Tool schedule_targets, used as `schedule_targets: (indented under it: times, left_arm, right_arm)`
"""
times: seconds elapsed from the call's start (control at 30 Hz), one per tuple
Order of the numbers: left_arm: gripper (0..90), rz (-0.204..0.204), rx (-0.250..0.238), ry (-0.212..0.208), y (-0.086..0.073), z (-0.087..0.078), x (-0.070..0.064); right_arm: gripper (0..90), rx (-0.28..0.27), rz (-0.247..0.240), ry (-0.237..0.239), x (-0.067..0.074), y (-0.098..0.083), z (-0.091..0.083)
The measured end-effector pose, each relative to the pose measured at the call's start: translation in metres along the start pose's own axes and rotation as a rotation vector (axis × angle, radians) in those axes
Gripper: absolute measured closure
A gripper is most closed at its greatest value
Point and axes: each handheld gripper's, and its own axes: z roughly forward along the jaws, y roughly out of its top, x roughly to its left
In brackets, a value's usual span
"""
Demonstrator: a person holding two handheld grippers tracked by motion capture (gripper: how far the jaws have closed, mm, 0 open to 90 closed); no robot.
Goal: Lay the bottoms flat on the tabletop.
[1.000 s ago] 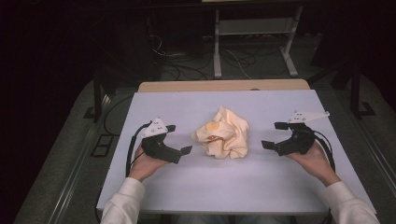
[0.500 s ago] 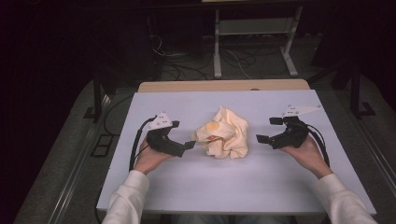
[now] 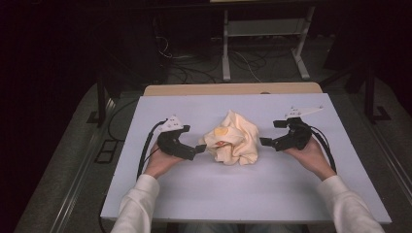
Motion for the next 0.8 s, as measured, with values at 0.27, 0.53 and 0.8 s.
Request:
schedule_targets:
  times: [0.27, 0.53, 0.8]
  left_arm:
    - [0.0, 0.005, 0.017, -0.013, -0.003, 0.010, 0.000]
    - [0.0, 0.011, 0.038, -0.022, -0.006, 0.019, -0.001]
    - [0.0, 0.004, 0.047, -0.029, -0.009, 0.029, 0.000]
  right_arm:
    - [0.0, 0.006, 0.028, 0.000, -0.005, -0.001, 0.012]
    - [0.0, 0.024, 0.039, -0.007, -0.009, -0.005, 0.022]
    - [0.3, 0.041, 0.043, 0.014, -0.005, -0.006, 0.033]
